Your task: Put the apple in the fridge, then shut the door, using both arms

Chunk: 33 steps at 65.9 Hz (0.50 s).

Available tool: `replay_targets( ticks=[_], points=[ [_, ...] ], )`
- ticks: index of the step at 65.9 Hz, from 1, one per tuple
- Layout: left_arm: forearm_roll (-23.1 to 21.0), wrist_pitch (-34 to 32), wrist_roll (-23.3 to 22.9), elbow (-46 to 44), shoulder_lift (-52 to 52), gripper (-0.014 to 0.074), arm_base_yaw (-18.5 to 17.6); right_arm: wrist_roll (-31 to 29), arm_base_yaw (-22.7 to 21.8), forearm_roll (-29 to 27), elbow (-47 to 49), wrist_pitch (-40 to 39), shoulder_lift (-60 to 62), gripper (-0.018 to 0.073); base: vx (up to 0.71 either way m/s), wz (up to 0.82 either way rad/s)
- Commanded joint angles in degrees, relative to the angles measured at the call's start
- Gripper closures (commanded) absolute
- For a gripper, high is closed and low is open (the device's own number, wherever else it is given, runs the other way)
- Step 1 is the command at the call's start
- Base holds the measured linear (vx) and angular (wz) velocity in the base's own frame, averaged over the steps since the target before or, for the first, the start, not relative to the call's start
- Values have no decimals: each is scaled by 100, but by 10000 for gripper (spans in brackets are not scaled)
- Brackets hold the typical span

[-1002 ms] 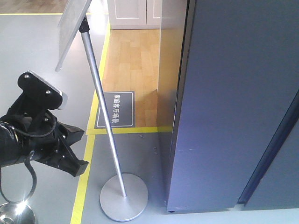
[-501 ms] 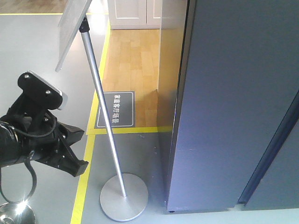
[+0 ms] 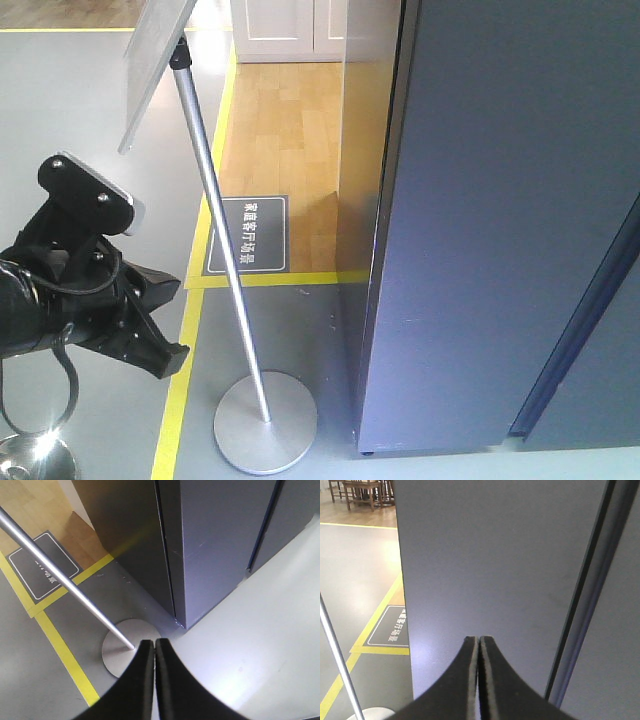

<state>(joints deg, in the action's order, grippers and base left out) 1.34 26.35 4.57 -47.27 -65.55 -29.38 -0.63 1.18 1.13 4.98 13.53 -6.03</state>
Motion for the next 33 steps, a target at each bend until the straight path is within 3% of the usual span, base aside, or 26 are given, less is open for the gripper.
replay_targets(
  ticks=[1, 8, 11, 33],
  points=[
    [3, -325, -62, -161, 130, 603, 22, 9, -19, -59, -259, -857, 209, 563, 0, 0],
    [3, -325, -62, -161, 130, 603, 22, 23, -19, -192, -697, -1099, 601, 563, 0, 0],
    [3, -325, -62, -161, 130, 603, 22, 14, -19, -203, -691, -778, 854, 563, 0, 0],
    [3, -284, -62, -161, 132, 603, 22, 21, -19, -182, -689, -785, 817, 563, 0, 0]
  ],
)
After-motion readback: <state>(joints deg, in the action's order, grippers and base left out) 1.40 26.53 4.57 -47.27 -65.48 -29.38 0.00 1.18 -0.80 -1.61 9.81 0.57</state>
